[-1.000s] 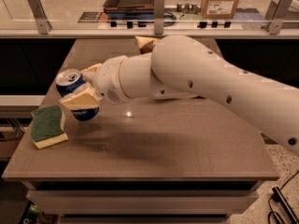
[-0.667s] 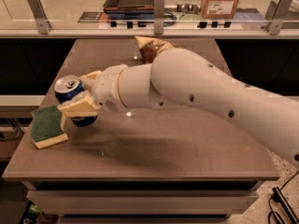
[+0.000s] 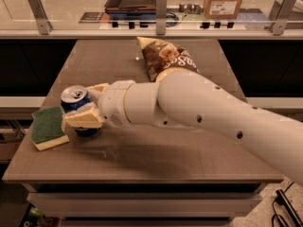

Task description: Move pepsi can near sponge

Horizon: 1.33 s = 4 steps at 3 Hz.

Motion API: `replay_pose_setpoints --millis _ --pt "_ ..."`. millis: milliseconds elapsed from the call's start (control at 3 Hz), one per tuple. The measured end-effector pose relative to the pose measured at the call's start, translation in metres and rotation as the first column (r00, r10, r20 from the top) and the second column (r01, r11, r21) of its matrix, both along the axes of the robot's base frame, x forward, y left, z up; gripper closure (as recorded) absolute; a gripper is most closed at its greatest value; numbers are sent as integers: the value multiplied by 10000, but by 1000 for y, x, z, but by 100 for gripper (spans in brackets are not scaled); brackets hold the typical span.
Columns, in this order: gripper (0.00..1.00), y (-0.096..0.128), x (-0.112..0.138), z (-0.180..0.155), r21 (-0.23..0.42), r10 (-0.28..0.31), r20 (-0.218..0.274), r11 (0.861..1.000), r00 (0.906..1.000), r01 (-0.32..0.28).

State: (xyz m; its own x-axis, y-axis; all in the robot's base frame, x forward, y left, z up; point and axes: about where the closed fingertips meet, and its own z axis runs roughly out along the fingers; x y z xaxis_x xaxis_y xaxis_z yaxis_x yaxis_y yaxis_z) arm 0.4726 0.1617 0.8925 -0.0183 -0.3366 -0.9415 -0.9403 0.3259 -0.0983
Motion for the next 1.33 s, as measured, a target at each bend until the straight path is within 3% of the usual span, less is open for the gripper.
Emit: replay_pose_setpoints --millis 333,1333 --pt "82 2 -1 1 -23 30 27 10000 10000 -30" --pt "12 6 -5 3 -72 122 85 9999 9999 -121"
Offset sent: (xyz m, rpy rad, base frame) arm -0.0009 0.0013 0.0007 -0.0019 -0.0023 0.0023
